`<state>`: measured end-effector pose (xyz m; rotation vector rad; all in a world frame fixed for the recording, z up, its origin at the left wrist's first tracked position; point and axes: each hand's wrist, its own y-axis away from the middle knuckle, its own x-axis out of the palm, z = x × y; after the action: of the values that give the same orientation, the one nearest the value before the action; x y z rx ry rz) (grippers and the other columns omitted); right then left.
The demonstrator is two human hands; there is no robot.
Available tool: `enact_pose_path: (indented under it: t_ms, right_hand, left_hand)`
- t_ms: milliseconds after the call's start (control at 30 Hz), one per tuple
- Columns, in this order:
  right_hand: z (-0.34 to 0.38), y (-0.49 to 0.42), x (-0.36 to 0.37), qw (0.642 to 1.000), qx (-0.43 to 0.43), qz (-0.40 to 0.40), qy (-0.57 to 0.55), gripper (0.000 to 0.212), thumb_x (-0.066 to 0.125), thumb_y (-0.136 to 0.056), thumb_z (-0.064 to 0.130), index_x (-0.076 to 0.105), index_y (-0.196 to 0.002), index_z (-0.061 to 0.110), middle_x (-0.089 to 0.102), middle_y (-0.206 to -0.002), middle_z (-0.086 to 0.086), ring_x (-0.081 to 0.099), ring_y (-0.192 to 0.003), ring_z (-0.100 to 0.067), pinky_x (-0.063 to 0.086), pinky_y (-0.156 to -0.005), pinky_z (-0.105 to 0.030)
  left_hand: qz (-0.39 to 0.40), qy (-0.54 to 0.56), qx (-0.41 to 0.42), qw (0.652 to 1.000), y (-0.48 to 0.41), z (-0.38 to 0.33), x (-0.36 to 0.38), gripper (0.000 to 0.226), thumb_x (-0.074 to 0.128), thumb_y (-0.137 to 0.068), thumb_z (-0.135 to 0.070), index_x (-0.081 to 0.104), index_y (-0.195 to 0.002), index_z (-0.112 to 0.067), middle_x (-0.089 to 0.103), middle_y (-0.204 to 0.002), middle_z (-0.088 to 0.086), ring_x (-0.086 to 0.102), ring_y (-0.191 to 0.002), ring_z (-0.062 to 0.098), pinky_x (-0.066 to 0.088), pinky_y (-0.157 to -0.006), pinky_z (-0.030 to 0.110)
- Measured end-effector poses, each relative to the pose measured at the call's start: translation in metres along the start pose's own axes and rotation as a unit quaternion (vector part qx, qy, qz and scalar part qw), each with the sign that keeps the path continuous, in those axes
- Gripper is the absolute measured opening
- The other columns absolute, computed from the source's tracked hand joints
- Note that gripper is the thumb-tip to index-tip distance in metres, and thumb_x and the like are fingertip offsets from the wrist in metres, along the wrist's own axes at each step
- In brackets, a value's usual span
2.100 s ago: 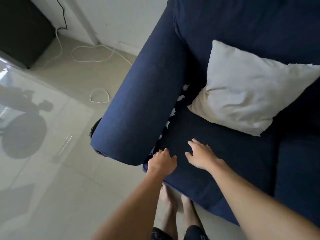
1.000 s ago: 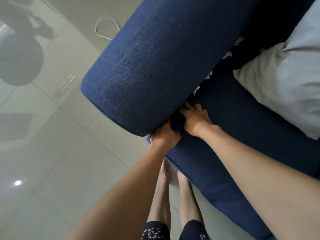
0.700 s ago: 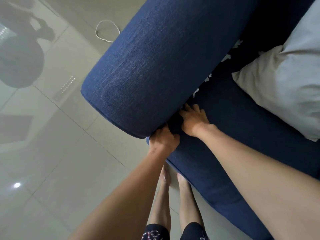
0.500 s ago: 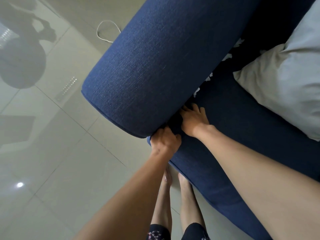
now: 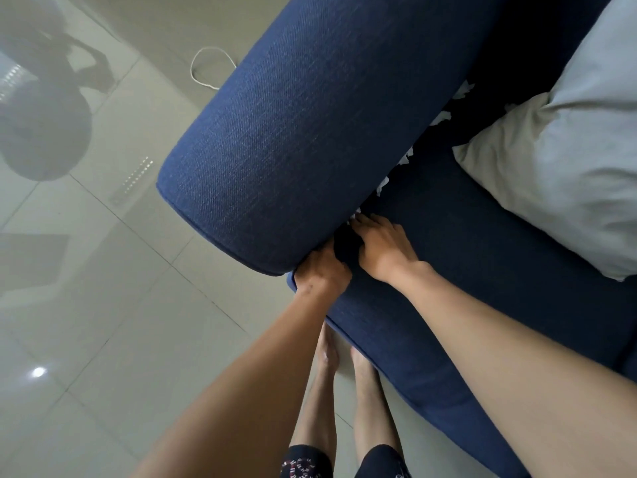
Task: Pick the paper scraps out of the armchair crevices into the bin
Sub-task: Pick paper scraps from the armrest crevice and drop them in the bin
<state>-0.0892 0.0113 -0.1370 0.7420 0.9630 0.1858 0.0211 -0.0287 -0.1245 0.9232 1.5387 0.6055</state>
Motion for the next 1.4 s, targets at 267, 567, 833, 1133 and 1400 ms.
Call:
enact_pose_path:
  t_ms: [267, 567, 833, 1133, 1400]
  right_hand:
    - [-0.008, 0.001, 0.004, 1.0, -0.013, -0.013, -0.015, 0.064, 0.045, -0.093, 0.005, 0.022, -0.151, 0.018, 0.021, -0.161, 0.001, 0.016, -0.149, -0.021, 0.019, -0.12, -0.036]
    - [-0.011, 0.007, 0.003, 0.998, -0.02, -0.03, -0.046, 0.065, 0.049, -0.091, 0.006, 0.025, -0.151, 0.014, 0.024, -0.16, -0.003, 0.023, -0.147, -0.023, 0.024, -0.119, -0.041]
    - [-0.007, 0.024, 0.001, 0.996, -0.027, -0.064, -0.051, 0.06, 0.051, -0.088, 0.006, 0.035, -0.146, 0.012, 0.032, -0.157, -0.003, 0.034, -0.143, -0.022, 0.034, -0.114, -0.042]
    - [0.002, 0.058, -0.028, 0.948, 0.08, -0.213, -0.222, 0.012, 0.061, -0.087, 0.009, 0.07, -0.089, 0.018, 0.074, -0.094, 0.003, 0.069, -0.085, -0.021, 0.058, -0.071, -0.039]
    - [0.003, 0.076, -0.089, 0.925, 0.073, -0.251, -0.276, 0.015, 0.054, -0.09, 0.017, 0.068, -0.096, 0.013, 0.064, -0.102, -0.003, 0.063, -0.086, -0.022, 0.053, -0.071, -0.037]
  left_hand:
    - [-0.012, -0.03, -0.061, 0.998, 0.001, -0.008, 0.003, 0.048, 0.05, -0.091, -0.026, 0.047, -0.139, -0.019, 0.056, -0.137, 0.006, 0.054, -0.126, 0.026, 0.044, -0.098, 0.032]
    - [-0.018, -0.014, -0.046, 0.999, 0.008, -0.007, 0.001, 0.047, 0.052, -0.089, -0.02, 0.048, -0.135, -0.015, 0.061, -0.129, 0.008, 0.059, -0.117, 0.029, 0.048, -0.089, 0.033]
    - [-0.049, -0.013, -0.009, 0.999, 0.027, -0.001, 0.005, 0.06, 0.049, -0.091, -0.024, 0.03, -0.147, -0.012, 0.06, -0.129, 0.012, 0.059, -0.115, 0.031, 0.047, -0.083, 0.033]
    - [-0.183, 0.117, 0.033, 0.976, 0.066, -0.019, -0.011, 0.022, 0.052, -0.088, -0.013, 0.07, -0.099, -0.009, 0.07, -0.095, 0.014, 0.064, -0.087, 0.036, 0.051, -0.071, 0.039]
    - [-0.243, 0.244, 0.104, 0.933, 0.085, -0.062, -0.06, 0.026, 0.059, -0.094, -0.029, 0.07, -0.091, -0.006, 0.048, -0.103, -0.002, 0.05, -0.085, 0.012, 0.04, -0.073, 0.023]
